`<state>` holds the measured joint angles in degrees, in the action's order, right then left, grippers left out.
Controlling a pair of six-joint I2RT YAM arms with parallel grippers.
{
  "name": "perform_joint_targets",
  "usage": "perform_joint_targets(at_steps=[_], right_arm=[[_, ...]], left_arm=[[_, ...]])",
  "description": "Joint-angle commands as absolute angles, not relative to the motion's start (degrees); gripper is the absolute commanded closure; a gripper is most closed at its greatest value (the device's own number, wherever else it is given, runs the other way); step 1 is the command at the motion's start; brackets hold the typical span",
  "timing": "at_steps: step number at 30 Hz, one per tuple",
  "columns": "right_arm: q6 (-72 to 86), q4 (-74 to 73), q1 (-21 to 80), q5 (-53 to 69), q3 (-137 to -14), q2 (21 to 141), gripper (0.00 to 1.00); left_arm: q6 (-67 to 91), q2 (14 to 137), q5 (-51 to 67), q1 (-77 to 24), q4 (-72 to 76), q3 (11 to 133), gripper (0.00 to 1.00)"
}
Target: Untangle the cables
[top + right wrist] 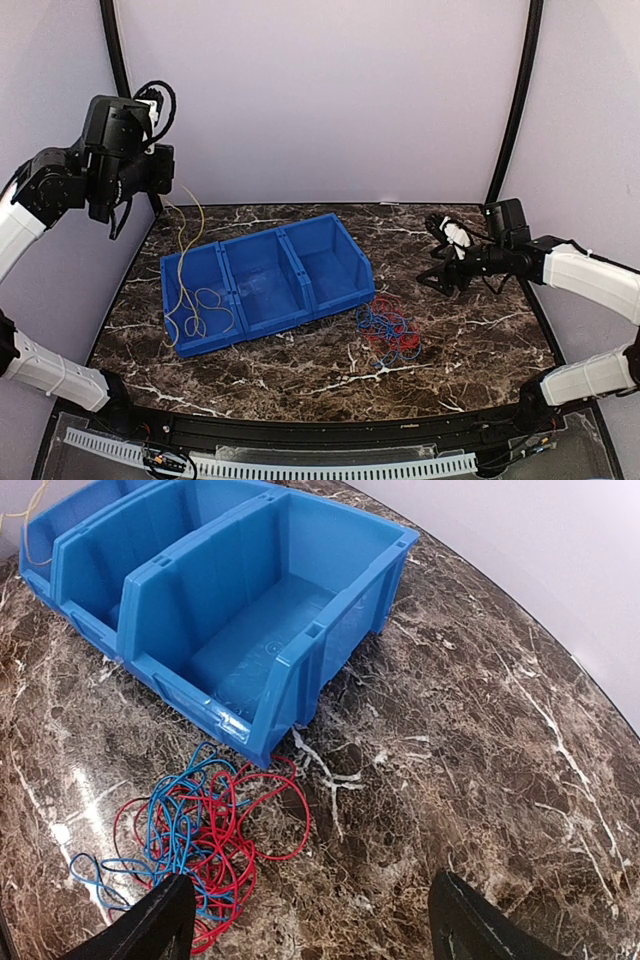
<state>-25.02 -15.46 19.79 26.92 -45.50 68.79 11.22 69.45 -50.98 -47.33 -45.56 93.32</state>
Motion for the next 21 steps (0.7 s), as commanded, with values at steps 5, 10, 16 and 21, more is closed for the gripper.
perform_joint_targets(at_steps=[5,10,16,21], right_arm=[[-25.74,-15.1,19.46,29.09,-45.0,69.57,0.18],[-26.04,-15.35,19.49,29.35,-44.96,69.67,0.18],[-26.27,-15.54,19.41,29.92,-44.82,69.79,0.18],[-26.54,-15.99,19.44,30.78,-45.08,70.66,0.18]], left_arm=[[12.65,66.63,-46.5,-43.21,-43.23,87.36,1.0],[11.1,66.54,-43.26,-39.71,-40.35,84.48,1.0],[11.25,67.07,-39.05,-35.72,-37.79,78.49,1.0],[11.43,67.89,-34.42,-32.14,-36.24,74.74,1.0]])
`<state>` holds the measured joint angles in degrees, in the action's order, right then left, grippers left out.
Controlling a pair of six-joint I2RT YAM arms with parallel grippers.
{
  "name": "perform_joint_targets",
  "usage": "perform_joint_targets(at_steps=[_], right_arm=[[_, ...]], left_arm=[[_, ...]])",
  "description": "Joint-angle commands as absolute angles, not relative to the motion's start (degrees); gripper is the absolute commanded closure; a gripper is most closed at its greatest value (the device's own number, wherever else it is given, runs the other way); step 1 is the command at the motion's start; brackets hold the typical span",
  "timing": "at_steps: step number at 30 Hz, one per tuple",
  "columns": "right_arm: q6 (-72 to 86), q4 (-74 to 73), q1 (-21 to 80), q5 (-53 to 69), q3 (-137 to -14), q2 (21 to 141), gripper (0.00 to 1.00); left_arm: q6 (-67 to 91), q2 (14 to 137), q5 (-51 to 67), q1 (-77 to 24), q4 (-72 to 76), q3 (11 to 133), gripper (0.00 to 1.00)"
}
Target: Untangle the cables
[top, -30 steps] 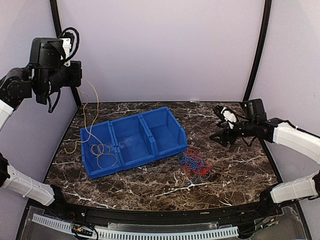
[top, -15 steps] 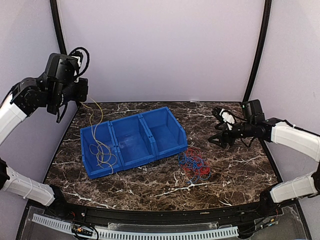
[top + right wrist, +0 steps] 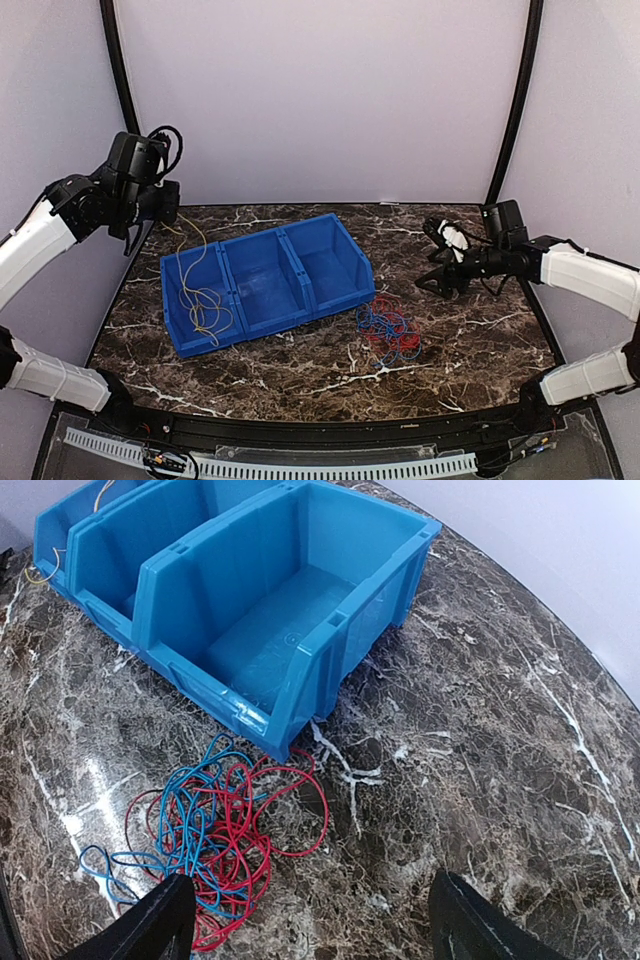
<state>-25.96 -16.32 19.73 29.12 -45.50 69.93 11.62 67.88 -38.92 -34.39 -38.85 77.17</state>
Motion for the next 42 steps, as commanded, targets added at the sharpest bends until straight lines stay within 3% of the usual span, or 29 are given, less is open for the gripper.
perform_joint_targets(at_steps=[1,18,27,35,42], right_arm=[[-26.63,-16.12,19.49,30.96,-45.16,70.78,0.18],[-27.25,-16.59,19.51,31.54,-45.44,72.58,0.18],[-27.5,-16.68,19.51,31.29,-45.32,72.48,0.18],[-27.77,-16.87,19.51,31.25,-45.44,72.77,0.18],[-28.18,-17.03,19.48,30.69,-45.36,72.52,0.18]], left_arm=[[11.43,68.06,-34.0,-31.37,-36.01,73.75,1.0],[14.25,69.96,-26.82,-30.35,-32.76,62.37,1.0],[11.54,72.76,-31.71,-29.79,-32.86,63.61,1.0],[0.85,70.89,-40.92,-26.16,-31.75,74.92,1.0],[5.75,71.25,-31.32,-26.1,-31.58,72.9,1.0]])
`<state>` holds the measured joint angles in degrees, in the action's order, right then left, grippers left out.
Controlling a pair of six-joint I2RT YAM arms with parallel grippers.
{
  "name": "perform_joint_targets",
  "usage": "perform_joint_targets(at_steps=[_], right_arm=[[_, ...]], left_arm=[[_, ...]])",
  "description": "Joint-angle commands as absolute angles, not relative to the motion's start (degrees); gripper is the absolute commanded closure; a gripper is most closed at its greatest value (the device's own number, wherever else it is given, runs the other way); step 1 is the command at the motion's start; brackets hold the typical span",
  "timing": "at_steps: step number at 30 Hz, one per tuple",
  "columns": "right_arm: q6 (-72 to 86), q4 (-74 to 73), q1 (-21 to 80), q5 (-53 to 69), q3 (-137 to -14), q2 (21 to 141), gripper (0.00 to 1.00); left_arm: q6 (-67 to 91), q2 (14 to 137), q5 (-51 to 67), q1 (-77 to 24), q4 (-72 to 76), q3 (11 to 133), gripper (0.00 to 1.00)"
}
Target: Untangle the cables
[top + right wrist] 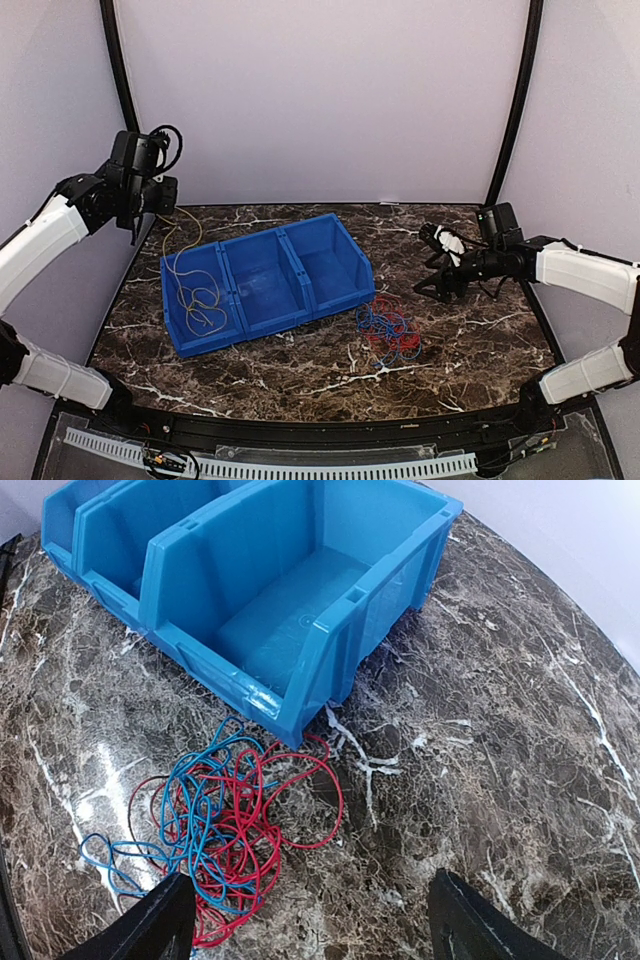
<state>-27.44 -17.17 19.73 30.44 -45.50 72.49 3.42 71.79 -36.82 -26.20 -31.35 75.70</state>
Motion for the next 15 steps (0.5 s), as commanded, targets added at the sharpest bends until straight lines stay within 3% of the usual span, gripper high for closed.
perform_joint_targets(at_steps=[1,15], right_arm=[[-28.13,-17.05,19.48,30.6,-45.28,72.47,0.18],[-28.74,-18.01,19.51,31.9,-46.19,75.45,0.18]], left_arm=[[6.65,71.01,-30.2,-26.1,-31.35,70.61,1.0],[15.44,63.02,-7.31,-26.19,-28.88,54.3,1.0]])
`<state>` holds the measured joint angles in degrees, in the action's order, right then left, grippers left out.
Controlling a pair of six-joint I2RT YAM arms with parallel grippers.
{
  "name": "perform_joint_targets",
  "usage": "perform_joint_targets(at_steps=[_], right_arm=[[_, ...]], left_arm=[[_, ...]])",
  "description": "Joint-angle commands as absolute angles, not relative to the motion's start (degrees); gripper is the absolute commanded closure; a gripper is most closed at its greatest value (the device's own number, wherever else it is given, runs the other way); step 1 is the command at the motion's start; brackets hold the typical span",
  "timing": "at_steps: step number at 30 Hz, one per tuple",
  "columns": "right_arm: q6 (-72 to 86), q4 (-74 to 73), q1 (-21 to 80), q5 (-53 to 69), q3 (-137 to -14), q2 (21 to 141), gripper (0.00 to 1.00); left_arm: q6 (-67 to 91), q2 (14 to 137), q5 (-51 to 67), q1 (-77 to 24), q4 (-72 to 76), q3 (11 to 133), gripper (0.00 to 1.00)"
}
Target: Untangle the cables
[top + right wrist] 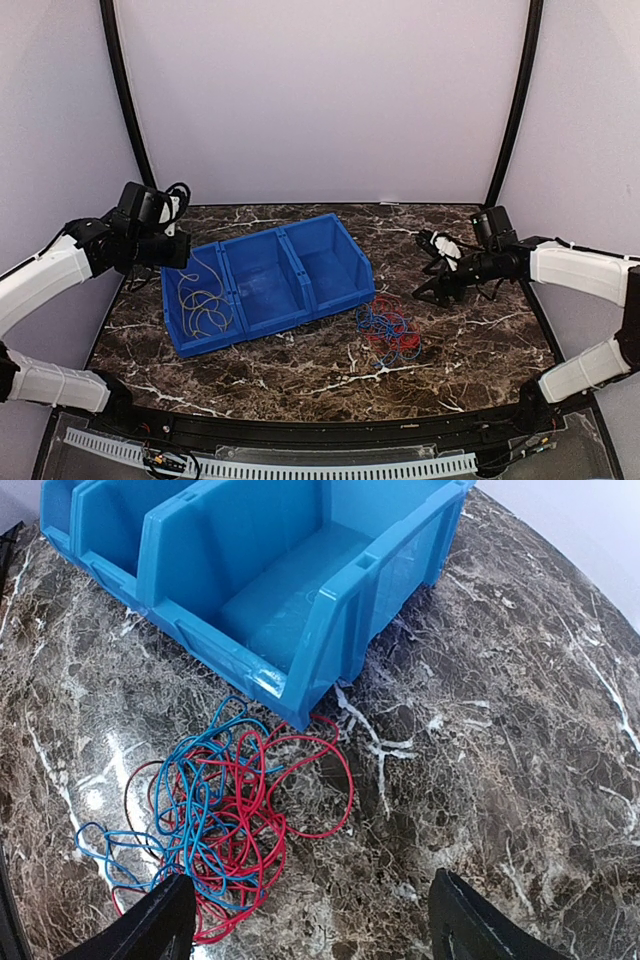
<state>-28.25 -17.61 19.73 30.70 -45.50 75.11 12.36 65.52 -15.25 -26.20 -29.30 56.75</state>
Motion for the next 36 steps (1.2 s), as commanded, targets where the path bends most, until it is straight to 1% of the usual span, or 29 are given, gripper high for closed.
perform_joint_targets(at_steps=[1,7,10,12,13,14,15,16,17,19,21,24,28,31,36], right_arm=[[-28.74,-18.04,19.51,31.94,-46.22,75.56,0.18],[-28.8,-18.51,19.51,32.51,-46.32,75.34,0.18],[-28.79,-18.63,19.43,32.68,-46.32,75.39,0.18],[-28.74,-18.86,19.46,32.91,-46.4,75.45,0.18],[-28.78,-18.87,19.48,32.95,-46.41,75.47,0.18],[-28.82,-18.89,19.51,32.96,-46.41,75.49,0.18],[-28.89,-18.96,19.5,32.96,-46.41,75.5,0.18],[-29.0,-18.98,19.49,32.96,-46.41,75.5,0.18],[-29.0,-19.04,19.51,32.96,-46.46,75.5,0.18],[-29.13,-19.07,19.51,32.83,-46.49,75.38,0.18],[-29.18,-19.02,19.51,32.74,-46.52,75.32,0.18],[-29.26,-19.02,19.51,32.7,-46.49,75.36,0.18],[-29.38,-19.09,19.51,32.7,-46.66,75.87,0.18],[-29.37,-19.38,19.5,32.86,-46.77,76.11,0.18],[-29.45,-19.53,19.51,32.71,-46.68,75.91,0.18]], left_arm=[[16.54,63.83,-7.39,-26.15,-29.85,53.15,1.0],[20.01,66.8,-9.74,-26.19,-27.81,46.51,1.0],[20.45,67.87,-10.52,-26.19,-26.9,46.34,1.0],[19.83,67.97,-11.14,-26.19,-26.42,47.04,0.9],[19.54,67.82,-11.55,-26.19,-26.35,47.84,0.8],[18.53,67.75,-12.73,-26.15,-26.52,48.96,0.76],[18.01,67.61,-14.04,-26.18,-26.75,49.62,0.68],[16.5,67.42,-14.4,-26.19,-27.03,50.92,0.65],[15.5,66.78,-14.85,-26.19,-26.96,51.39,0.58],[12.72,65.57,-16.53,-26.19,-26.2,52.45,0.5],[10.63,64.69,-18.05,-26.19,-27.28,54.49,0.47],[8.62,62.44,-17.82,-26.19,-27.14,57.68,0.44],[7.94,60.5,-14.55,-26.19,-25.11,58.76,0.39],[8.47,62.18,-11.01,-26.19,-25.83,58.21,0.39],[11.97,67.26,-14.58,-26.19,-28.98,55.67,0.52]])
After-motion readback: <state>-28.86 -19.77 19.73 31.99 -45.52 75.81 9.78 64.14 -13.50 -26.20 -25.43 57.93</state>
